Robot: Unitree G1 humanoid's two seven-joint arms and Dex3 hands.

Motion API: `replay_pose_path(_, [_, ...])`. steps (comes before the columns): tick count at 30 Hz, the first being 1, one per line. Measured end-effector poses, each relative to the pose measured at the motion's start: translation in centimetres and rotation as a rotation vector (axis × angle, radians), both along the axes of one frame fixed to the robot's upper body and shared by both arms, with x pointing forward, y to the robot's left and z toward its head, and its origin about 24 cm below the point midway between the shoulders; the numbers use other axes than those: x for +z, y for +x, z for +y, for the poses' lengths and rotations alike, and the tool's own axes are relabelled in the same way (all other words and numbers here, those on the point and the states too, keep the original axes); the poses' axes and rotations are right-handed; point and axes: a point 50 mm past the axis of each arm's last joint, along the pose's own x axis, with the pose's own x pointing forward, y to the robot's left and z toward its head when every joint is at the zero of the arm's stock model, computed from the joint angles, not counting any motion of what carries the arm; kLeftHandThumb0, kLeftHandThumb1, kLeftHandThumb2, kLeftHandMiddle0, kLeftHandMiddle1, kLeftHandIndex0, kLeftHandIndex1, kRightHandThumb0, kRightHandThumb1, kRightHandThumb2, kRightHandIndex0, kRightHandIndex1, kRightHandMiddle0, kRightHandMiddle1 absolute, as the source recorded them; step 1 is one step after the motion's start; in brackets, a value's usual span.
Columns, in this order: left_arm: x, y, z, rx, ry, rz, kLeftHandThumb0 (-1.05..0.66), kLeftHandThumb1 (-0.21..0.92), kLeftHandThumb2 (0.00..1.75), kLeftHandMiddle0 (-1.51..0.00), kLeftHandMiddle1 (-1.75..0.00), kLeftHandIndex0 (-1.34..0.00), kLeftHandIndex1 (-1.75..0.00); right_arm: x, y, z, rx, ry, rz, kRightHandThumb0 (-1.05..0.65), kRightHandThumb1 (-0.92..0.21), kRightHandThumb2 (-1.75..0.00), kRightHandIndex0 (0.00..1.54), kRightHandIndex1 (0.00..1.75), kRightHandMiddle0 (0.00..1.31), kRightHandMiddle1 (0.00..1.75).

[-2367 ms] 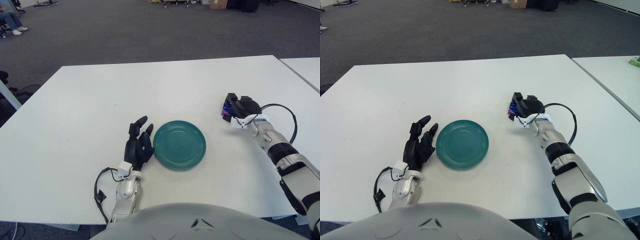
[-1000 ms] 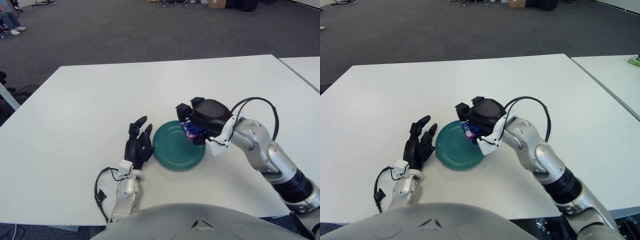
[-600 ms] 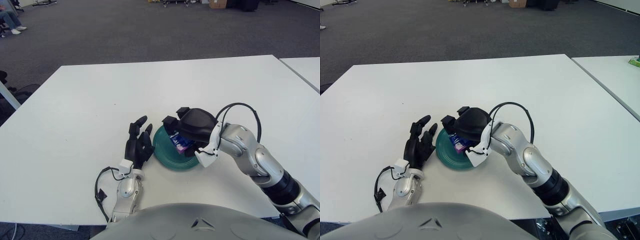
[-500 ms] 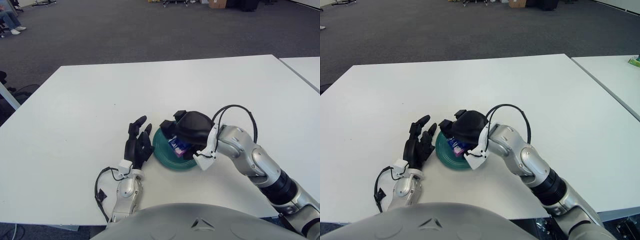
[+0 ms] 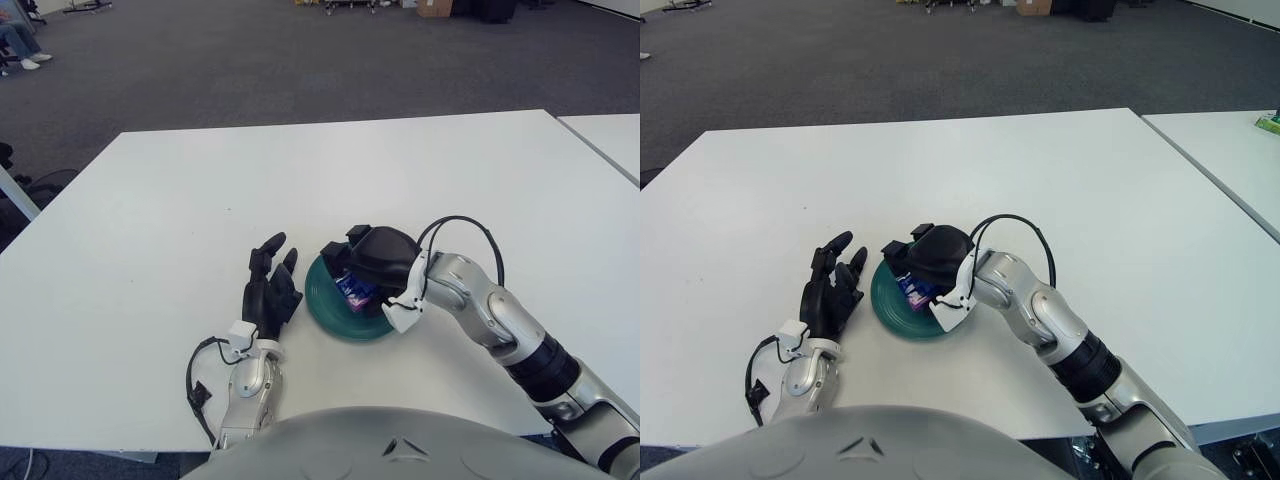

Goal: Put the gum into the plate.

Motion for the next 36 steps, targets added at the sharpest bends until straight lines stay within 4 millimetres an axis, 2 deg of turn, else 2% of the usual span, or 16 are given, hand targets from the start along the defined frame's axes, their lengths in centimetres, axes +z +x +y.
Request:
replay_pose_path(1, [0.0, -0.1, 0.0, 0.002, 0.005, 0.001, -0.79, 0.92, 0.97, -0.53, -0.06, -0.06, -0.92, -0.1, 0.1, 0.0, -0.005, 0.002, -0.004, -0.38, -0.75, -0.76, 0.7, 1.75, 0.3, 1.75])
replay_pose_path(3, [0.0, -0.2, 0.1, 0.007, 0.005, 0.004, -0.79, 0.92, 0.98, -0.52, -0.05, -0.04, -0.91, -0.3, 0.2, -0.1, -0.011, 0.006, -0.016, -0.37, -0.85, -0.62, 0.55, 1.75, 0.24, 1.75])
replay_pose_path(5, [0.0, -0.2, 0.1, 0.008, 0.003, 0.008, -0.79, 0.92, 0.98, -0.5, -0.04, -0.03, -0.91, -0.5, 0.3, -0.1, -0.007, 0.01, -0.029, -0.36, -0.88, -0.57, 0.47, 1.75, 0.22, 1.75])
replay_pose_path(6, [-0.1, -0.2, 0.1, 0.008, 0.001, 0.01, -0.79, 0.92, 0.98, -0.5, -0.04, -0.02, -0.9, -0.6, 0.3, -0.1, -0.002, 0.013, -0.033, -0.44, -0.89, -0.6, 0.41, 1.63, 0.18, 1.62])
replay_pose_path(8, [-0.1, -0.2, 0.2, 0.008, -0.012, 0.011, -0.79, 0.92, 0.98, -0.48, -0.03, -0.01, -0.89, -0.8, 0.4, -0.1, 0.009, 0.015, -0.036, -0.62, -0.91, -0.69, 0.28, 1.26, 0.07, 1.27])
replay_pose_path(10, [-0.2, -0.2, 0.2, 0.006, -0.022, 0.01, -0.79, 0.92, 0.98, -0.47, -0.02, 0.0, -0.88, -0.9, 0.4, -0.1, 0.016, 0.012, -0.035, -0.7, -0.91, -0.73, 0.22, 1.02, 0.04, 1.08])
replay_pose_path(11, [-0.2, -0.2, 0.2, 0.004, -0.027, 0.009, -0.79, 0.92, 0.98, -0.46, -0.02, 0.0, -0.86, -0.9, 0.4, -0.1, 0.017, 0.01, -0.035, -0.75, -0.92, -0.76, 0.21, 0.77, 0.02, 0.95])
replay_pose_path(14, [-0.2, -0.2, 0.2, -0.003, -0.033, 0.006, -0.78, 0.92, 0.98, -0.43, -0.01, 0.0, -0.83, -0.8, 0.3, -0.1, 0.023, -0.005, -0.033, -0.84, -0.92, -0.81, 0.18, 0.3, 0.01, 0.66])
replay_pose_path(17, [-0.2, -0.1, 0.2, -0.009, -0.036, 0.004, -0.78, 0.92, 0.99, -0.4, 0.0, 0.0, -0.8, -0.4, 0.1, -0.1, 0.028, -0.026, -0.033, -0.9, -0.92, -0.84, 0.13, 0.11, 0.0, 0.45])
replay_pose_path(24, [-0.3, 0.1, 0.3, -0.008, -0.036, 0.005, -0.79, 0.92, 1.01, -0.34, 0.0, 0.0, -0.76, 0.5, 0.1, -0.5, 0.026, -0.022, -0.034, -1.03, -0.92, -0.86, 0.01, 0.01, 0.0, 0.08])
replay_pose_path(28, [-0.3, 0.1, 0.4, -0.006, -0.032, 0.002, -0.8, 0.92, 1.02, -0.32, 0.0, 0.0, -0.76, 0.6, 0.3, -0.8, 0.027, 0.003, -0.039, -1.04, -0.92, -0.85, 0.0, 0.0, 0.0, 0.02])
replay_pose_path(36, [-0.2, 0.2, 0.4, -0.006, -0.029, 0.006, -0.79, 0.92, 1.03, -0.28, 0.0, 0.0, -0.75, 0.6, 0.5, -1.3, -0.001, 0.064, -0.016, -1.05, -0.92, -0.8, 0.0, 0.0, 0.0, 0.0])
